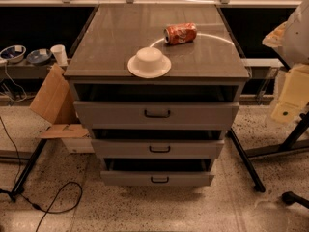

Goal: Open middle drawer

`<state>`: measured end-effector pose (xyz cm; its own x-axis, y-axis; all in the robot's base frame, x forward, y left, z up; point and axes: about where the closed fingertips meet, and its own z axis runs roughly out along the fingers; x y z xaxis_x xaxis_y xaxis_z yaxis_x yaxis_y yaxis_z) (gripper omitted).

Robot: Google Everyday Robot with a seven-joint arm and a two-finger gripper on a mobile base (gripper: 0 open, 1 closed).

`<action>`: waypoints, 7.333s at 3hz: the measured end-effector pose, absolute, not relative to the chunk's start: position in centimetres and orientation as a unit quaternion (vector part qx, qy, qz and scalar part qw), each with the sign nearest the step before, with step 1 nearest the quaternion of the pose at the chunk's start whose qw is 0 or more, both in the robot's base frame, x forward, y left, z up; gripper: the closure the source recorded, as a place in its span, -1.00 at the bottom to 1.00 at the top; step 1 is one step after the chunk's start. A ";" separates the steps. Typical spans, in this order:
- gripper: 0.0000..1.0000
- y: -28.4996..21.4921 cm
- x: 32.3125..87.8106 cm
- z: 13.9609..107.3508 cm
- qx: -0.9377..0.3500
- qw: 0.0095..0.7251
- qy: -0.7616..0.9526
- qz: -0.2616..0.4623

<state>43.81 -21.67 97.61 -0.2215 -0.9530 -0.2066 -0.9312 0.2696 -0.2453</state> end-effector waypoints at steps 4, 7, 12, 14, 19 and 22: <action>-1.00 -18.0 40.0 85.2 -0.599 0.144 0.787 0.030; -1.00 -10.6 38.7 61.5 -0.557 0.054 0.813 0.161; -1.00 -8.3 39.8 56.8 -0.424 0.041 0.869 0.252; -1.00 -11.1 43.3 55.0 -0.269 0.147 0.885 0.350; -1.00 -7.9 46.6 54.8 -0.188 0.261 0.843 0.431; -1.00 1.0 52.5 55.1 -0.184 0.308 0.814 0.457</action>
Offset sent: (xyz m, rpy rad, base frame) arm -0.0151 0.0151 -0.0186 -0.0113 0.0519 0.0054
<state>52.46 1.04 55.07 -0.7429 -0.0187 -0.6692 -0.5815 0.5135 0.6311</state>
